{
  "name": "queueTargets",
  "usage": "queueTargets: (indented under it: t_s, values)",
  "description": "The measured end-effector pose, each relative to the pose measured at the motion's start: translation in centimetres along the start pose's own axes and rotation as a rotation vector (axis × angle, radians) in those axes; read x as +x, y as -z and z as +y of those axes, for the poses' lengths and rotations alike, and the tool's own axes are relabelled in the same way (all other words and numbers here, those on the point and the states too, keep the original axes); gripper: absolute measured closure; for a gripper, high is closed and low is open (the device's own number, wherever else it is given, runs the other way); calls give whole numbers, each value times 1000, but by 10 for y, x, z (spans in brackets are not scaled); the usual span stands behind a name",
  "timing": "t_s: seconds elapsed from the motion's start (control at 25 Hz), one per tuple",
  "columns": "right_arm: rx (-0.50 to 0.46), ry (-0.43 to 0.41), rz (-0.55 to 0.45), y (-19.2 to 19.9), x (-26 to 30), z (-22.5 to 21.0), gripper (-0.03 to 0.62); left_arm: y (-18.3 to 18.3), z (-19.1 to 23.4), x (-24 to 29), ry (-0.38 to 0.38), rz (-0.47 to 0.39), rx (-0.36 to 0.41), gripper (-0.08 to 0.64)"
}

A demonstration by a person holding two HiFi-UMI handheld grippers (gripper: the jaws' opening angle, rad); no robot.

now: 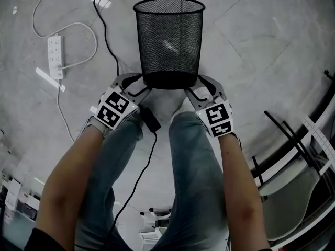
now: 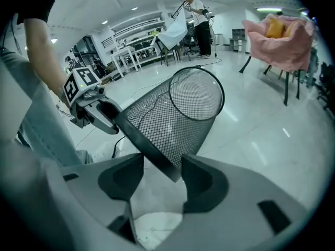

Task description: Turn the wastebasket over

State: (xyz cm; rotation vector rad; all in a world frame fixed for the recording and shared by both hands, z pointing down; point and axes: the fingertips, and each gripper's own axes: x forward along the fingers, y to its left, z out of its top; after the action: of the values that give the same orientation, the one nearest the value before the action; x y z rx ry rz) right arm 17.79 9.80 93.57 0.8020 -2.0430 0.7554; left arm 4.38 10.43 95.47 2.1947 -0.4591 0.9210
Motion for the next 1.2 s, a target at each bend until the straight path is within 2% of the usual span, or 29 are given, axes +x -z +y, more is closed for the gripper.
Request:
queueTargets:
  t_s: [0.2,0.32,0.4,0.52,0.68,0.88,1.0,1.2]
  values:
    - [-18,-22,66,18,14,5,367,13,2,11,4,65,38,363]
    - [-112,-69,127,24,19,16,367,14,-5,14,40,72,11,364]
    - [-169,-88,171,23,16,17,370,10,-7,14,29,68,-25,364]
    - [-204,-110,203,15,3,14,369,5,-11,5,-12,52,-125,364]
    - [-242,-131,166,-29,-23,6,368,-7,-22,-27,-62,-17,-279,364]
    - [-308,-141,145,-104,-34,-28,360,-24,-34,-76,-150,-182,-546,364]
    - [-357,-141,164,-138,-29,-45,331,-16,-44,-95,-193,-241,-622,364]
    - [-507,-197,236,-182,6,-70,299,-6,-44,-105,-282,-354,-765,364]
